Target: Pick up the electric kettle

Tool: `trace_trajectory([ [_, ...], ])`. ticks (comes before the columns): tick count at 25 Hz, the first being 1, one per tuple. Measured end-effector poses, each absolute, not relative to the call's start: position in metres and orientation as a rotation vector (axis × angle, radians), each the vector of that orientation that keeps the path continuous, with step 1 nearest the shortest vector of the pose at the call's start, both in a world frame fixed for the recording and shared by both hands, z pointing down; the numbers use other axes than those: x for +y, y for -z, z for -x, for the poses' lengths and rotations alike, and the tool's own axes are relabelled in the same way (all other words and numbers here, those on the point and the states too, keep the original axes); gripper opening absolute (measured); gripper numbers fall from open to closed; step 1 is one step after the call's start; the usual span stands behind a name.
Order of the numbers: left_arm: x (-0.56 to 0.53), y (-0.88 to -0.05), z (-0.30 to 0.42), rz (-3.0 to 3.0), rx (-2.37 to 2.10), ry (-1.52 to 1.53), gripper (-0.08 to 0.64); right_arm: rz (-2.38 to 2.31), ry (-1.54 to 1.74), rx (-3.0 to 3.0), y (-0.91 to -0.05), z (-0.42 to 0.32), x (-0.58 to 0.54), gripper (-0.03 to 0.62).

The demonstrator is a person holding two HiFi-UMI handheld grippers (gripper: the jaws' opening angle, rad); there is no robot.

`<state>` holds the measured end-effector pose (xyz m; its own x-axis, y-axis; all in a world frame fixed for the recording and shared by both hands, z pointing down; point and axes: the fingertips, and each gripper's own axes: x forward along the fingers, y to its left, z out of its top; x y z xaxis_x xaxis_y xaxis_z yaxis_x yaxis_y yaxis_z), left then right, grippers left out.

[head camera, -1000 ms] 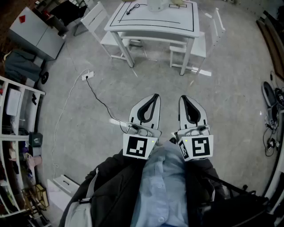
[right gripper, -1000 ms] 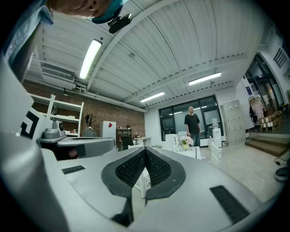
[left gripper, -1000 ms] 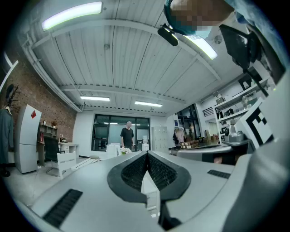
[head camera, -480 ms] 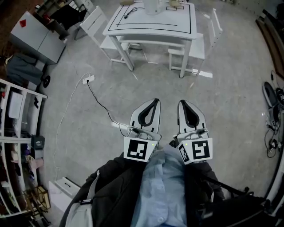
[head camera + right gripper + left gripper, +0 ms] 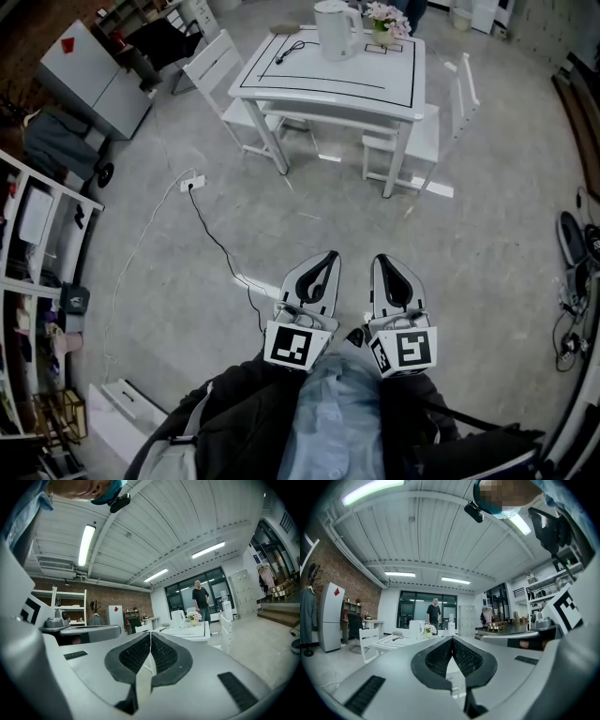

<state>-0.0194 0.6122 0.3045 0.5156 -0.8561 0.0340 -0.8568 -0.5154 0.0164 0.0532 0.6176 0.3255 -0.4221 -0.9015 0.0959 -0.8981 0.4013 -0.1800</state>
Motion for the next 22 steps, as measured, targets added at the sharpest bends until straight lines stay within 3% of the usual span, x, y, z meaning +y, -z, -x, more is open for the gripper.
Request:
trace_trajectory([
  [22,0.418,-0.301,0.088,-2.734,-1.439,0.067,0.008,1.732,0.236,2.641,-0.314,0.024,0.425,0.018],
])
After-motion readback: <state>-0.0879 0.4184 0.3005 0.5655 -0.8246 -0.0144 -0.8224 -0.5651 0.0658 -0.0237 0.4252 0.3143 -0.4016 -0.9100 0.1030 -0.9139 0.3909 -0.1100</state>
